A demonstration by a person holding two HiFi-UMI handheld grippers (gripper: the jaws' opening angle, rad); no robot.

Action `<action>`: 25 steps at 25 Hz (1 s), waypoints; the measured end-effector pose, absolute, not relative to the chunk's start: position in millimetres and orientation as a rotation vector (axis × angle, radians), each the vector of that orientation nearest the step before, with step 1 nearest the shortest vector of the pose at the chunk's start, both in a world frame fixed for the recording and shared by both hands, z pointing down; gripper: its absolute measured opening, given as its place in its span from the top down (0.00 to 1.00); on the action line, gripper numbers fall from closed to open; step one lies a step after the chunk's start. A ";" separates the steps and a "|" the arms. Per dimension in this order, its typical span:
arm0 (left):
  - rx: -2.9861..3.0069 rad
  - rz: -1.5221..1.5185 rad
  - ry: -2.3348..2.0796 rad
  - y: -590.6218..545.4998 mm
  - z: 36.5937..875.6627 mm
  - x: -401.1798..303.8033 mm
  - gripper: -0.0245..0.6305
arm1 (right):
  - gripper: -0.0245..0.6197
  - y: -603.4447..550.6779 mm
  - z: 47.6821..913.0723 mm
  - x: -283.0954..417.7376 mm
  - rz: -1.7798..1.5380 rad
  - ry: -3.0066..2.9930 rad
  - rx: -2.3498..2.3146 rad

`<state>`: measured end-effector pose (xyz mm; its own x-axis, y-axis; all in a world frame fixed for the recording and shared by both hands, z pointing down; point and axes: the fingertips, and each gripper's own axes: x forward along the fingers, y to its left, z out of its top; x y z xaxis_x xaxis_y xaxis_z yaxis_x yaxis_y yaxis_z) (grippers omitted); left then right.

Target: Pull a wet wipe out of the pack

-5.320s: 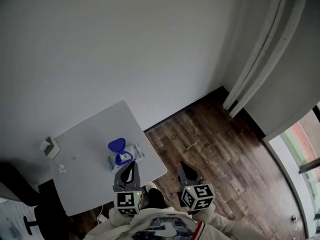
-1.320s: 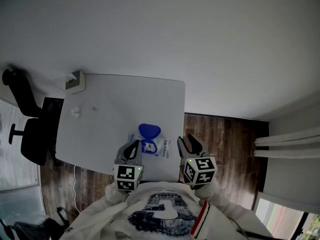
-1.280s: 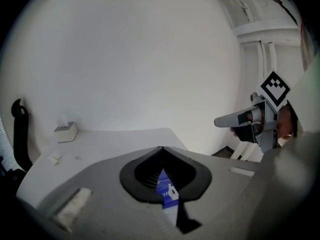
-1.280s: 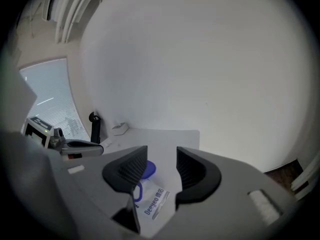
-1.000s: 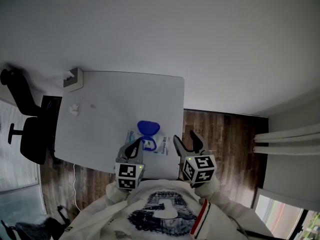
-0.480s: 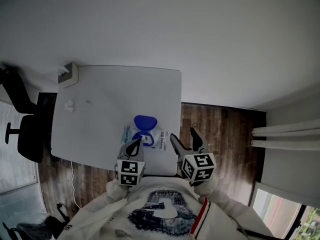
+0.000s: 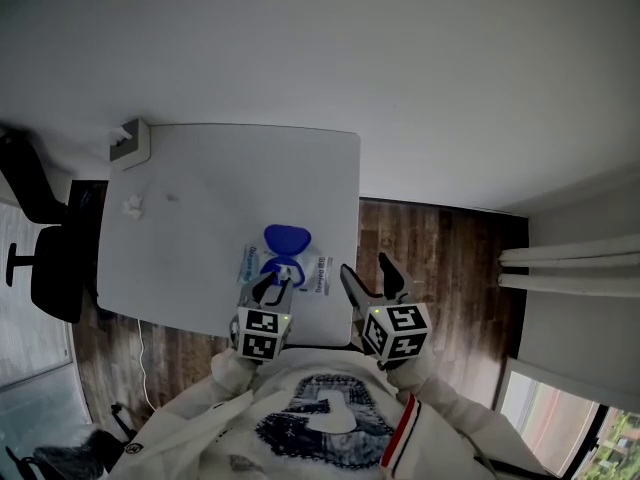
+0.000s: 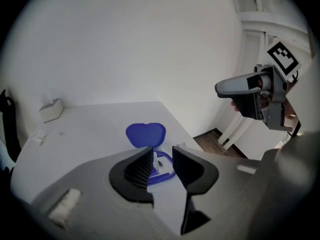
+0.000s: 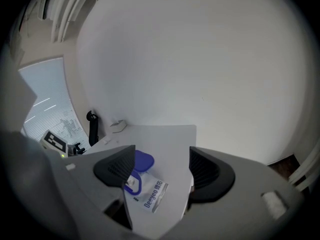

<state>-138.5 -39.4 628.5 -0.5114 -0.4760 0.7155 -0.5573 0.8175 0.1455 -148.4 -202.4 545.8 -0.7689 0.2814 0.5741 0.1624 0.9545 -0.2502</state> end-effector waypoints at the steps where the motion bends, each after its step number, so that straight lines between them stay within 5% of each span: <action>1: 0.760 0.143 -2.188 -40.1 632.6 -137.1 0.77 | 0.45 -202.7 546.6 -147.9 0.245 -2.459 -0.310; 25: 0.765 0.172 -2.120 -38.6 664.9 -136.6 0.78 | 0.41 -185.4 553.2 -142.4 0.244 -2.407 -0.345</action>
<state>-136.6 -38.6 664.9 -0.4486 -0.4607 0.7659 -0.5779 0.8032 0.1446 -142.4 -185.4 553.2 -0.7311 0.3097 0.6080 0.1814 0.9472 -0.2644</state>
